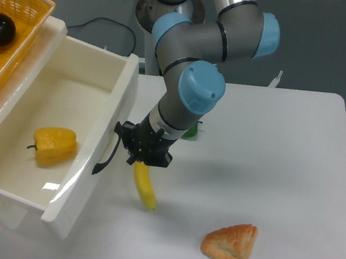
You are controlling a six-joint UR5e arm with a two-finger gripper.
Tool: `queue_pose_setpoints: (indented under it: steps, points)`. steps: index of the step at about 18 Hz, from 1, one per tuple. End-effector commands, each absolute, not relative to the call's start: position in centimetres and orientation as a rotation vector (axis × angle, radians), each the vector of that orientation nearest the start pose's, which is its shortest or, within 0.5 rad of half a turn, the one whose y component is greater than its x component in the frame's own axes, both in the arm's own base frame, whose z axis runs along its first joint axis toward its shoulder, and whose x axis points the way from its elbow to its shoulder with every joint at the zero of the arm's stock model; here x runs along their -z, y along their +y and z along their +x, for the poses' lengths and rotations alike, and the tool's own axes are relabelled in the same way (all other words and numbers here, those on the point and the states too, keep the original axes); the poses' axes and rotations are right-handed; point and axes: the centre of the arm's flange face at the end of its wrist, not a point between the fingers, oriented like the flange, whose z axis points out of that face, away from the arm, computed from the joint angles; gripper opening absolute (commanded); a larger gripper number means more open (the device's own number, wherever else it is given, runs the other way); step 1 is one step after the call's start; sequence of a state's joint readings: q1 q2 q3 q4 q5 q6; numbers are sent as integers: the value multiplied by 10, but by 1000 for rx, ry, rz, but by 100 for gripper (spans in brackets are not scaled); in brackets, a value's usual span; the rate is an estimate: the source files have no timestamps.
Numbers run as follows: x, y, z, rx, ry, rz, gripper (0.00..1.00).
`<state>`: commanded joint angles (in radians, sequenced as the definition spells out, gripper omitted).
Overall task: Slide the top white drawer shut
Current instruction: 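Lower the gripper beside the drawer's black handle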
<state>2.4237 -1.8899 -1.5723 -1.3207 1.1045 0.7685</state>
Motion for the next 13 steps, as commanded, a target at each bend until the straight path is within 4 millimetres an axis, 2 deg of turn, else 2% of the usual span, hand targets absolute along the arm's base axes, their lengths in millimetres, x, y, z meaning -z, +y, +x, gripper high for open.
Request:
queue_pose_setpoints:
  steps: [9,13]
  points:
    - [-346,527,-329,564,-148,-2814,7]
    - [-355,524,-325,562,-144,-2806,7]
